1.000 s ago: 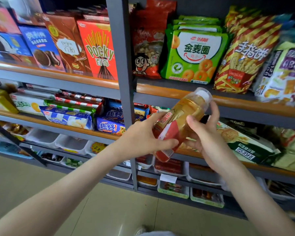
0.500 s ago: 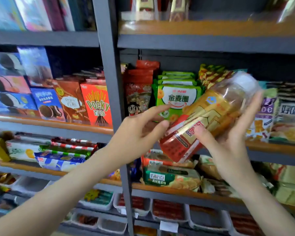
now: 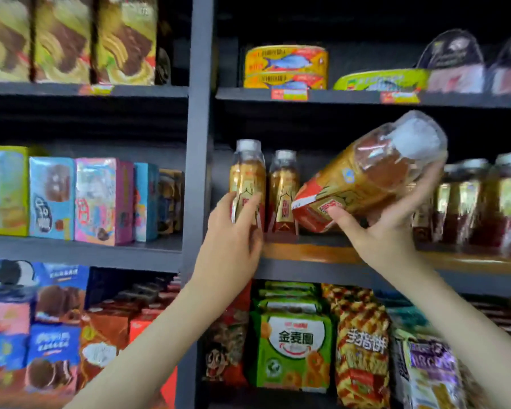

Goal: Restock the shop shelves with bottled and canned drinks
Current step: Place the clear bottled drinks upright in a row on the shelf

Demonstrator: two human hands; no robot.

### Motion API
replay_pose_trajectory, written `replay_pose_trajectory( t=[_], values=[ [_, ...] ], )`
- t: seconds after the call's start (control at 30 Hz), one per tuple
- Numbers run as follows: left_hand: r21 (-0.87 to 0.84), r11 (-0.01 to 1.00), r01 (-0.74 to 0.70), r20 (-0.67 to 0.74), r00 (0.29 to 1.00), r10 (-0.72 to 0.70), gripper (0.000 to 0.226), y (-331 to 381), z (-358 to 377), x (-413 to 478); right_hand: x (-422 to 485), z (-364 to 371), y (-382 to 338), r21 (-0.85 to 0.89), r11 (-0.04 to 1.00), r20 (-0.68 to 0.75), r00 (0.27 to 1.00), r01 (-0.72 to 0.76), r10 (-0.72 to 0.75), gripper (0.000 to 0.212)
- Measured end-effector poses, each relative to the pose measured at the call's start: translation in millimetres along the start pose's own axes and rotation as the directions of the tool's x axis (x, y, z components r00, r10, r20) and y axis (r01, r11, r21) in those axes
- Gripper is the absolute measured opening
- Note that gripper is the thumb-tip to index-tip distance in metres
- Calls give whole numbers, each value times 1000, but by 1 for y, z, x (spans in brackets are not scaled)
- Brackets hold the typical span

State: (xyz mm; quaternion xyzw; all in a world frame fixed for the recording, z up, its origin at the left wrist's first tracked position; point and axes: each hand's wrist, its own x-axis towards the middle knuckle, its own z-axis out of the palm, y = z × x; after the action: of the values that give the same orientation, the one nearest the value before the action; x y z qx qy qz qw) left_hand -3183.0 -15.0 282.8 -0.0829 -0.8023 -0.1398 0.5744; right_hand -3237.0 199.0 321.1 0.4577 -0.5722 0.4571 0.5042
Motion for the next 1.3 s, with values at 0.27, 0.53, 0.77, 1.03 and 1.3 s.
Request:
replay_pose_trajectory(
  t=[0.27,0.53,0.77,1.03,1.3],
  values=[
    [28,982,188,184,964,-190,76,-2,11,37,26,27,15,-106,984,366,914,-146,175,112],
    [-14,990,140,173,976,-136,80,-8,16,41,55,45,37,-108,832,616,620,-545,486,103],
    [54,993,101,121,987,-106,78,-14,20,38,62,48,24,-360,783,592,525,-507,612,98],
    [287,955,-76,-53,994,95,66,25,47,46,55,26,27,-497,795,555,577,-348,599,89],
    [171,970,-175,35,985,172,60,143,110,53,39,-131,87,-896,422,78,889,-135,450,86]
  ],
)
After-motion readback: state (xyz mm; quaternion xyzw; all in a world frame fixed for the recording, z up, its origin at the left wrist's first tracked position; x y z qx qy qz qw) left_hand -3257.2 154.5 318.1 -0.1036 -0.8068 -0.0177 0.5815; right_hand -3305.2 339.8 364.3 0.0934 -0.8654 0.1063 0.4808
